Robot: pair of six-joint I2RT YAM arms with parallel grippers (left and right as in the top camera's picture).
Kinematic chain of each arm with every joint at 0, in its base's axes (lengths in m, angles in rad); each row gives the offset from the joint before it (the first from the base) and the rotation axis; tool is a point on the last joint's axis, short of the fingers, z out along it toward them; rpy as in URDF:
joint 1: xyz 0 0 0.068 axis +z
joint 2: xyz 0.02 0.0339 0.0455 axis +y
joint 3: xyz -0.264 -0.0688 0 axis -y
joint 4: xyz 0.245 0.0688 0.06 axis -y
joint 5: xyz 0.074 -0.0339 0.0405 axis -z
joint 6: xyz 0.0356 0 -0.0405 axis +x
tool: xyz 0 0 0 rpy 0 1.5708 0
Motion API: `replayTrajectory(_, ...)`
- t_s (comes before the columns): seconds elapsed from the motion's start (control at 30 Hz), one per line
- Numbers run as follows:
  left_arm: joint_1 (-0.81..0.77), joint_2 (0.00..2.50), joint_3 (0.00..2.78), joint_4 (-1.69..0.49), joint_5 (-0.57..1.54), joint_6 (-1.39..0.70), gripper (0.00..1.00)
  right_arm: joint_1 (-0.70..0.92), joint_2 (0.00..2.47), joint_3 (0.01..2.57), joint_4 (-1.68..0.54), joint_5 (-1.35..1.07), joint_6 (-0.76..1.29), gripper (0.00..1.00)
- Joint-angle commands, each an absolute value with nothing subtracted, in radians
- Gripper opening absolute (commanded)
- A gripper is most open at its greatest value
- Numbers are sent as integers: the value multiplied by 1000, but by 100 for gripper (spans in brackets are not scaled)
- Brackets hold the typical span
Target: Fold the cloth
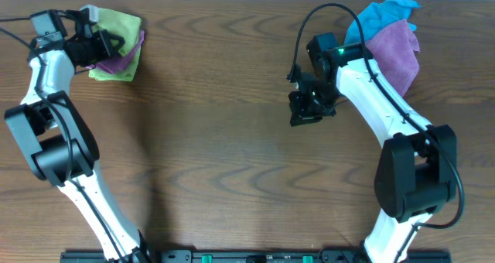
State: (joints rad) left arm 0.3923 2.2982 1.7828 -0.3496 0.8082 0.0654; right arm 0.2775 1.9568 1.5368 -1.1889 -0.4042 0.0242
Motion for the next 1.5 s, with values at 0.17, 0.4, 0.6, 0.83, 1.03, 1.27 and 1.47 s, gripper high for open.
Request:
replayTrajectory(0.17,469,2266,1804,-451,805,19,6,287,1941,1544,-1170,-408,14,1)
replayTrajectory(0.4,471,2266,1804,-537,816,-10,95,309,1941,1544,-1159,-408,14,1)
replayTrajectory(0.6,475,2255,1804,-662,821,-32,95,324,1941,1544,-1153,-408,14,2)
replayTrajectory(0.83,492,2156,1804,-778,826,-62,95,342,1941,1544,-1159,-410,22,2)
replayTrajectory(1.03,497,1976,1804,-965,703,-89,95,357,1938,1544,-1182,-464,22,1)
replayTrajectory(1.27,462,1651,1804,-1186,698,41,95,356,1794,1544,-1216,-415,21,2)
replayTrajectory(1.47,309,1405,1804,-1267,604,82,95,356,1588,1544,-1277,-324,21,1)
